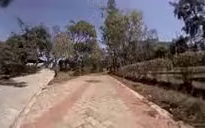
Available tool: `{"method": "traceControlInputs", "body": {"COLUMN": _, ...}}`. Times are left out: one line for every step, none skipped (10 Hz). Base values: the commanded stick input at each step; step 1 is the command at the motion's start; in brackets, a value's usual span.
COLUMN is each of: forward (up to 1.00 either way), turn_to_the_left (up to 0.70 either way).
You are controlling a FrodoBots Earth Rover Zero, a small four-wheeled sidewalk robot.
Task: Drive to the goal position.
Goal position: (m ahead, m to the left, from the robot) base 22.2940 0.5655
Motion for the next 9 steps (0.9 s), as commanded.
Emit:
{"method": "traceControlInputs", "body": {"forward": 1.00, "turn_to_the_left": 0.00}}
{"method": "traceControlInputs", "body": {"forward": 1.00, "turn_to_the_left": 0.00}}
{"method": "traceControlInputs", "body": {"forward": 1.00, "turn_to_the_left": 0.00}}
{"method": "traceControlInputs", "body": {"forward": 1.00, "turn_to_the_left": 0.00}}
{"method": "traceControlInputs", "body": {"forward": 1.00, "turn_to_the_left": 0.00}}
{"method": "traceControlInputs", "body": {"forward": 1.00, "turn_to_the_left": 0.00}}
{"method": "traceControlInputs", "body": {"forward": 1.00, "turn_to_the_left": 0.00}}
{"method": "traceControlInputs", "body": {"forward": 1.00, "turn_to_the_left": 0.00}}
{"method": "traceControlInputs", "body": {"forward": 1.00, "turn_to_the_left": 0.00}}
